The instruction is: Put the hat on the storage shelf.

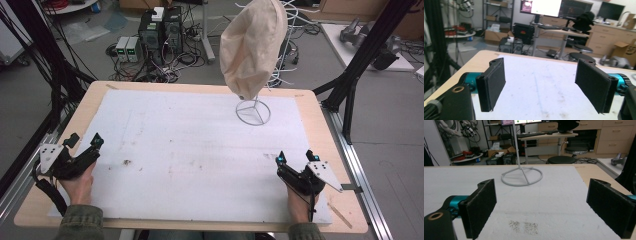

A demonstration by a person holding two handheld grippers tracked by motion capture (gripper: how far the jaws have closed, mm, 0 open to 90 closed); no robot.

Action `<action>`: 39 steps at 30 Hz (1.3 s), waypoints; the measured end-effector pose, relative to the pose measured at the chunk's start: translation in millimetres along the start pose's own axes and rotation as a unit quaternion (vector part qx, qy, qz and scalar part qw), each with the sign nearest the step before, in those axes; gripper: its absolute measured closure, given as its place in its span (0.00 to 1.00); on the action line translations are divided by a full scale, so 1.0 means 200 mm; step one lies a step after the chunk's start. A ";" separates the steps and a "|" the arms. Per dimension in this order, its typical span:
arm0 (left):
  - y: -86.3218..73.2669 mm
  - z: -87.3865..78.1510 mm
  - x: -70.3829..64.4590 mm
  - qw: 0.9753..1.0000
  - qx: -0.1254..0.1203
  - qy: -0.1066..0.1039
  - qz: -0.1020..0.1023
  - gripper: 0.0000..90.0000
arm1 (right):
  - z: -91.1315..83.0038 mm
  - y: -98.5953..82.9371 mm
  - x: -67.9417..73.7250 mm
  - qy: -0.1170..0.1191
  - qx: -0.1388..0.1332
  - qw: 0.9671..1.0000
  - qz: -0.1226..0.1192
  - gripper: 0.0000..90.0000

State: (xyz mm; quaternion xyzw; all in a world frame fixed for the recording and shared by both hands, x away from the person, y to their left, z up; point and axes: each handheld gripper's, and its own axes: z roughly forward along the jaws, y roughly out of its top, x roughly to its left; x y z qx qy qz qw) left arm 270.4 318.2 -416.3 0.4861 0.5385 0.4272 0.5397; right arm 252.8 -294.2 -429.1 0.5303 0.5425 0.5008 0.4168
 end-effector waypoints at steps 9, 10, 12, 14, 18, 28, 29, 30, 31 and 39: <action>-0.08 -0.04 0.01 0.999 0.019 0.021 0.025 0.26 | -0.01 -0.02 -0.01 0.003 0.018 1.000 0.021 0.09; -0.08 -0.05 0.00 0.999 0.018 0.025 0.034 0.26 | -0.01 -0.03 -0.02 0.004 0.019 1.000 0.022 0.09; -0.08 -0.05 0.00 0.999 0.017 0.024 0.033 0.26 | -0.01 -0.03 -0.02 0.006 0.022 0.999 0.028 0.09; -0.08 -0.06 0.01 0.999 0.017 0.024 0.029 0.26 | -0.01 -0.03 -0.02 0.007 0.024 0.999 0.030 0.09; -0.08 -0.07 0.02 0.999 0.014 0.027 0.023 0.26 | 0.00 -0.03 -0.01 0.007 0.028 0.999 0.036 0.09; -0.08 -0.10 0.02 0.999 0.014 0.022 0.025 0.27 | 0.02 -0.03 0.01 0.017 0.031 0.999 0.035 0.09; -0.08 -0.10 0.02 0.999 0.016 0.022 0.026 0.27 | 0.02 -0.03 0.01 0.018 0.030 0.999 0.033 0.09; -0.09 -0.10 0.02 0.999 0.017 0.021 0.026 0.27 | 0.02 -0.03 0.01 0.019 0.028 0.999 0.031 0.09; -0.09 -0.10 0.02 0.999 0.019 0.021 0.027 0.27 | 0.02 -0.03 0.01 0.020 0.030 0.999 0.031 0.09; -0.09 -0.10 0.03 0.999 0.019 0.019 0.022 0.27 | 0.04 -0.03 0.01 0.021 0.037 0.998 0.044 0.09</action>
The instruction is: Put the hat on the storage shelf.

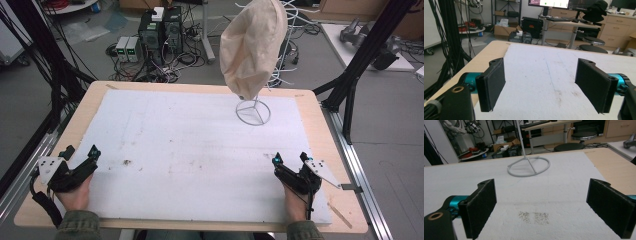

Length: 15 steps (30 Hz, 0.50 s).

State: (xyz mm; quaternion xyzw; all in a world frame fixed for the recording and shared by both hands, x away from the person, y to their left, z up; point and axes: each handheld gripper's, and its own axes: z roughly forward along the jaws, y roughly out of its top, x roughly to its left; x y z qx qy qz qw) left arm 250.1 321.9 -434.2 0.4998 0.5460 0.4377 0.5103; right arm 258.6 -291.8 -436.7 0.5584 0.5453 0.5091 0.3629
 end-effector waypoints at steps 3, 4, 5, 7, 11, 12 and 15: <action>0.00 0.01 -0.01 1.000 0.002 -0.004 0.002 0.27 | 0.00 0.00 0.00 0.000 0.002 1.000 0.003 0.09; 0.00 0.01 -0.01 1.000 0.004 -0.006 0.003 0.27 | 0.00 0.00 0.00 0.000 0.001 1.000 0.004 0.09; 0.00 0.01 -0.01 1.000 0.004 -0.006 0.003 0.27 | 0.00 0.00 0.00 0.000 0.001 1.000 0.004 0.09; -0.01 0.02 -0.01 1.000 0.006 -0.010 0.003 0.27 | 0.00 0.00 -0.01 0.000 0.000 1.000 0.005 0.09; -0.01 0.03 -0.02 1.000 0.008 -0.014 0.003 0.27 | -0.01 0.00 -0.01 -0.001 -0.001 1.000 0.005 0.09; -0.01 0.03 -0.02 1.000 0.008 -0.014 0.003 0.27 | -0.01 0.00 -0.01 -0.001 0.000 1.000 0.004 0.09; -0.01 0.03 -0.03 1.000 0.011 -0.017 0.003 0.27 | -0.01 0.00 -0.01 0.000 0.000 1.000 0.007 0.09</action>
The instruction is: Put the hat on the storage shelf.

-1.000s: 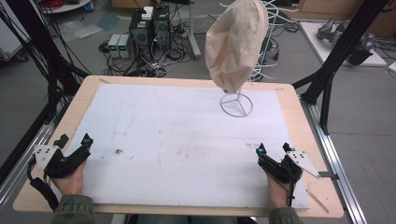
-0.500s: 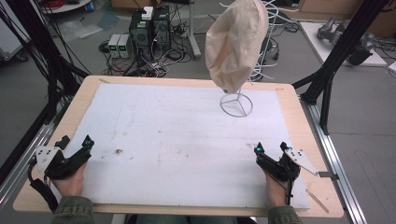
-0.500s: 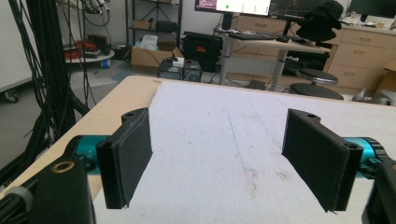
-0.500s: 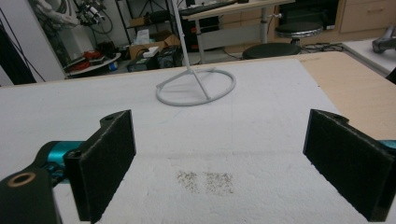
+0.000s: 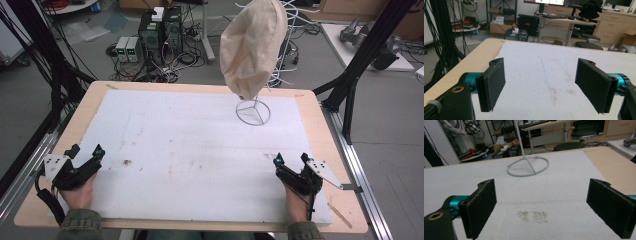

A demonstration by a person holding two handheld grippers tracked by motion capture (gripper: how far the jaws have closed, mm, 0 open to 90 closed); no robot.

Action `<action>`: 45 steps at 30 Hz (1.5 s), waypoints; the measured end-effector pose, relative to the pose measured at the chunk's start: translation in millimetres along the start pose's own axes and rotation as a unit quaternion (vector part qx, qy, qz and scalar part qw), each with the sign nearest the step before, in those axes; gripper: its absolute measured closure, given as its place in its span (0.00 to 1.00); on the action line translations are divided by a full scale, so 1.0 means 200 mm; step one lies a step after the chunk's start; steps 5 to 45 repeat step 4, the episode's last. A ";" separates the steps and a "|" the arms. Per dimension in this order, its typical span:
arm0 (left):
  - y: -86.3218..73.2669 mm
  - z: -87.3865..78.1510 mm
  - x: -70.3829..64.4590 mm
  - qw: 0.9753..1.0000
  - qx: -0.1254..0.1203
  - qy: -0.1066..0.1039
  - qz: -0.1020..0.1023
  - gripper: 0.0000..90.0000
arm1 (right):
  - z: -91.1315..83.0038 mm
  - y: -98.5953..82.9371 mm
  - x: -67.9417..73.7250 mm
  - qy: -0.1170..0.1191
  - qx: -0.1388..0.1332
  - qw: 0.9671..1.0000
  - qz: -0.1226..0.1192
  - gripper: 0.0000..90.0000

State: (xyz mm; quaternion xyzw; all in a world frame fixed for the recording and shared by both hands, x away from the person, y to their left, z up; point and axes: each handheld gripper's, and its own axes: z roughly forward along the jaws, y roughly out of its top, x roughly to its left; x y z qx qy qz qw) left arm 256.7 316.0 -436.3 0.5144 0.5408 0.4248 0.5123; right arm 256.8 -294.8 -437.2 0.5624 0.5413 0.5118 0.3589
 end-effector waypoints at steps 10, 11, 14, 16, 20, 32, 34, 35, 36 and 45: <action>0.00 0.00 0.00 1.000 0.001 -0.001 0.001 0.27 | 0.00 0.00 0.00 -0.002 -0.001 1.000 0.000 0.09; 0.00 0.00 0.00 1.000 0.001 -0.001 0.001 0.27 | 0.00 0.00 0.00 -0.002 -0.001 1.000 0.000 0.09; 0.00 0.00 0.00 1.000 0.001 -0.001 0.001 0.27 | 0.00 0.00 0.00 -0.002 -0.001 1.000 0.000 0.09; 0.00 0.00 0.00 1.000 0.001 -0.001 0.001 0.27 | 0.00 0.00 0.00 -0.002 -0.001 1.000 0.000 0.09; 0.00 0.00 0.00 1.000 0.001 -0.001 0.001 0.27 | 0.00 0.00 0.00 -0.002 -0.001 1.000 0.000 0.09; 0.00 0.00 0.00 1.000 0.001 -0.001 0.001 0.27 | 0.00 0.00 0.00 -0.002 -0.001 1.000 0.000 0.09; 0.00 0.00 0.00 1.000 0.001 -0.001 0.001 0.27 | 0.00 0.00 0.00 -0.002 -0.001 1.000 0.000 0.09; 0.00 0.00 0.00 1.000 0.001 -0.001 0.001 0.27 | 0.00 0.00 0.00 -0.002 -0.001 1.000 0.000 0.09; 0.00 0.00 0.00 1.000 0.001 -0.001 0.001 0.27 | 0.00 0.00 0.00 -0.002 -0.001 1.000 0.000 0.09; 0.00 0.00 0.00 1.000 0.001 -0.001 0.001 0.27 | 0.00 0.00 0.00 -0.002 -0.001 1.000 0.000 0.09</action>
